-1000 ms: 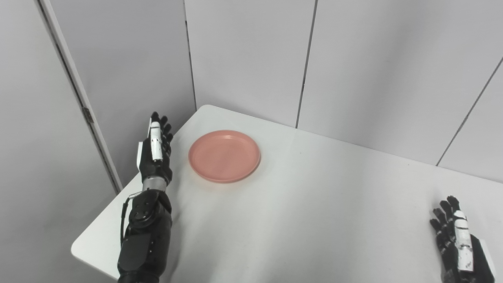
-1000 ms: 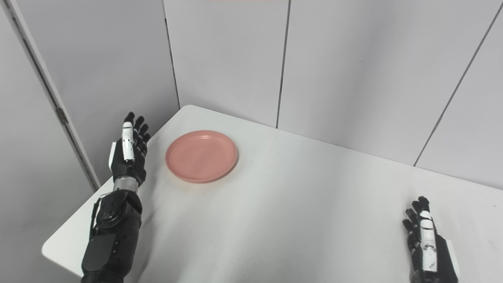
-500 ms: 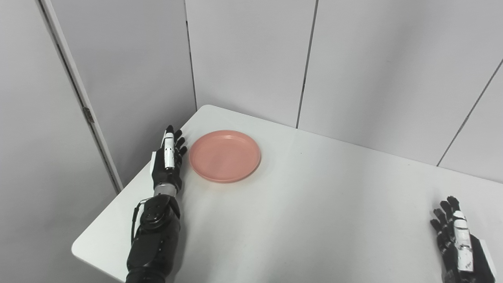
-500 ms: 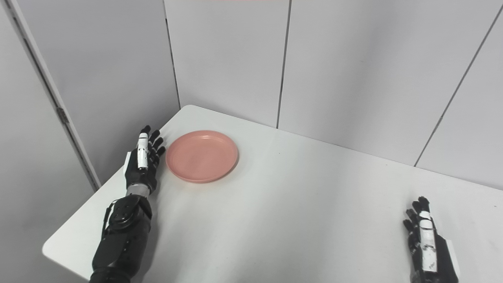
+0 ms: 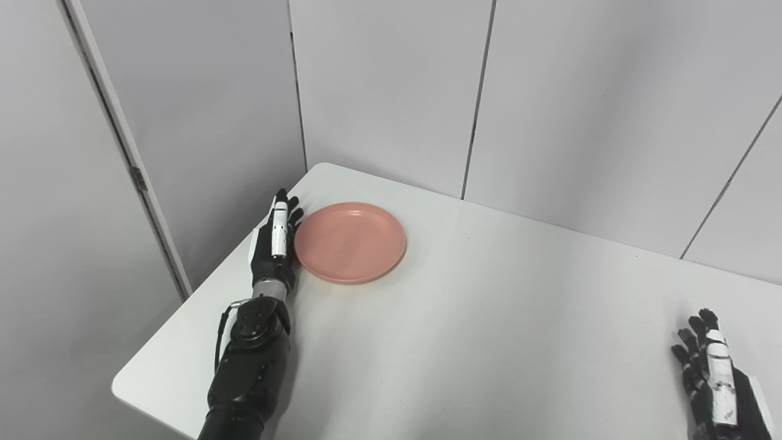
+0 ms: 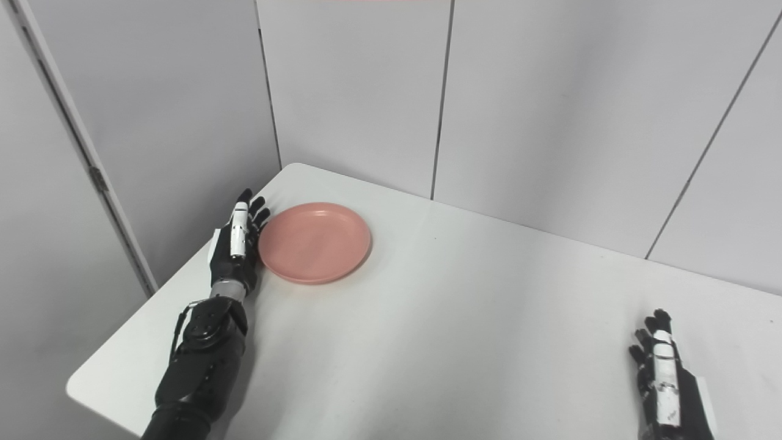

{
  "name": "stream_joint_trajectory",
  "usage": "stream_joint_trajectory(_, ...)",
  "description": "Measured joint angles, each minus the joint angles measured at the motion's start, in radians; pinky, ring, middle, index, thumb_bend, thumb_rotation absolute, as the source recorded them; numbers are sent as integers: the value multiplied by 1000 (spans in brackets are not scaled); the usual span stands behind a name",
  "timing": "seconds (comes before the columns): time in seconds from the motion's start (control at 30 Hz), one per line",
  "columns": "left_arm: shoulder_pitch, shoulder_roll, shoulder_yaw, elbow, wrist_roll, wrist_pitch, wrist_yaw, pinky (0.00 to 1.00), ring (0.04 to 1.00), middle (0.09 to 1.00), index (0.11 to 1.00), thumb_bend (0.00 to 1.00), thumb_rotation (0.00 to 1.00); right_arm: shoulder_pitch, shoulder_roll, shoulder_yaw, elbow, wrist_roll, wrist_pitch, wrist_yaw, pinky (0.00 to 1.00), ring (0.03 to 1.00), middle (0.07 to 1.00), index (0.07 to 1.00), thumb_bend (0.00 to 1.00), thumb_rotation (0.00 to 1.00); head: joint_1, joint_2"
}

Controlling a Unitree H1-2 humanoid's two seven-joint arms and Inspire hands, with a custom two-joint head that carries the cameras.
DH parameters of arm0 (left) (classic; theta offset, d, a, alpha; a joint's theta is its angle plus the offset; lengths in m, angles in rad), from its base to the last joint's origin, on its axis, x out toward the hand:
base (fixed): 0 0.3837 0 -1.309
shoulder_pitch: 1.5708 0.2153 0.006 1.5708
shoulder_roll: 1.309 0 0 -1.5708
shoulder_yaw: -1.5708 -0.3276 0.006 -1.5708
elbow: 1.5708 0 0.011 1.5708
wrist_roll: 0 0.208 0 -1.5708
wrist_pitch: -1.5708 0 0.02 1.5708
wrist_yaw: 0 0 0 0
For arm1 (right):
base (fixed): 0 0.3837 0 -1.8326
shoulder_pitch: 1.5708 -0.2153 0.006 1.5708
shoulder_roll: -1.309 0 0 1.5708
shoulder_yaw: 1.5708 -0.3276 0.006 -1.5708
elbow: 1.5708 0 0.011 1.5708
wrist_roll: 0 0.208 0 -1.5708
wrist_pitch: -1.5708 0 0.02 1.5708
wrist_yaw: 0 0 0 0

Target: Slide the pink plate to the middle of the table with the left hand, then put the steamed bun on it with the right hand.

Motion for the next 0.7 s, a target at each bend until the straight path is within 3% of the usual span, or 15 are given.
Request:
stream_joint_trajectory(0.47,-35,-8,-50,44,-28,11,-106,951,941,945,940,401,1000,13,4,10,-37,-13,38,-11,1000,1000,1000,1000,36,1000,-64,23)
stream_joint_trajectory(0.7,-37,-29,-92,42,-27,28,-140,915,925,927,927,411,1000,10,2,10,3,-15,-7,-2,1000,1000,1000,1000,84,1000,-109,40)
